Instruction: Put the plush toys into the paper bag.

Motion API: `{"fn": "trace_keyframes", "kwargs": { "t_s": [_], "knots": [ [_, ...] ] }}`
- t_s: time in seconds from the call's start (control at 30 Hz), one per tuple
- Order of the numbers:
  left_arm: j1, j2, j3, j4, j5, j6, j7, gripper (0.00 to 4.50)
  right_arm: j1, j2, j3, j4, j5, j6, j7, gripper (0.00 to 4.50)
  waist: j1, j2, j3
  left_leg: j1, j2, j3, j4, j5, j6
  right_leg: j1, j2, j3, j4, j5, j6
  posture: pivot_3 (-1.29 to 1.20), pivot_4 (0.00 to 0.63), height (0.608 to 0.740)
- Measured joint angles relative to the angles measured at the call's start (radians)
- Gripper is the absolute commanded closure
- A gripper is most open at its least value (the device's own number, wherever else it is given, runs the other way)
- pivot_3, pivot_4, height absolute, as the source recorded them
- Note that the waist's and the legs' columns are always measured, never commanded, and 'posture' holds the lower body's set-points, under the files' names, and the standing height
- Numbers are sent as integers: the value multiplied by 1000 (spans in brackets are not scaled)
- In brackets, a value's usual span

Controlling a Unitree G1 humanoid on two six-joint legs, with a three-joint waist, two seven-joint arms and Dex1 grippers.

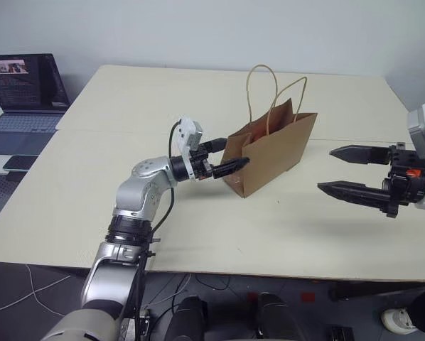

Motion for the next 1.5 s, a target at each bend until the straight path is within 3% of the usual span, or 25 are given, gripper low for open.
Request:
{"fn": "trace_keyframes", "kwargs": {
  "t_s": [0.33,0.43,0.8,0.87,1.2,1.33,1.5],
  "knots": [
    [28,-77,-23,-37,62,-63,130,30,-9,0,4,-7,-16,-3,0,0,1,0,0,0,0,0,0,0,0,0,0,0,1,0,0,0,150,740],
    [28,-92,-22,-26,75,-84,158,587,-13,4,8,-10,-23,-6,-4,0,1,0,0,0,0,0,0,0,0,0,0,0,1,0,0,0,150,740],
    [27,-104,-21,8,76,-88,150,3997,-27,18,33,-28,-23,-7,-32,0,1,0,0,0,-1,0,0,0,0,0,0,0,1,0,0,0,150,740],
    [27,-105,-24,10,80,-95,149,4453,-32,18,33,-30,-30,-8,-37,0,1,0,0,0,-1,0,0,0,0,0,0,0,1,0,0,0,150,740],
    [-30,-97,-21,115,86,-148,109,4453,-20,19,39,-33,-77,-18,-49,0,1,0,0,0,-1,0,1,0,0,0,0,0,1,0,0,0,150,740],
    [-95,-21,9,173,15,-90,-52,4453,37,59,-2,-46,-109,-74,-2,0,-2,0,0,0,-2,1,0,0,0,-1,1,-1,2,0,0,0,150,740],
    [-165,64,-4,232,-46,36,-298,4453,116,28,-138,-47,-80,-66,109,0,-2,0,0,1,-2,1,1,0,0,0,1,-1,2,0,0,0,150,740]
  ]
}}
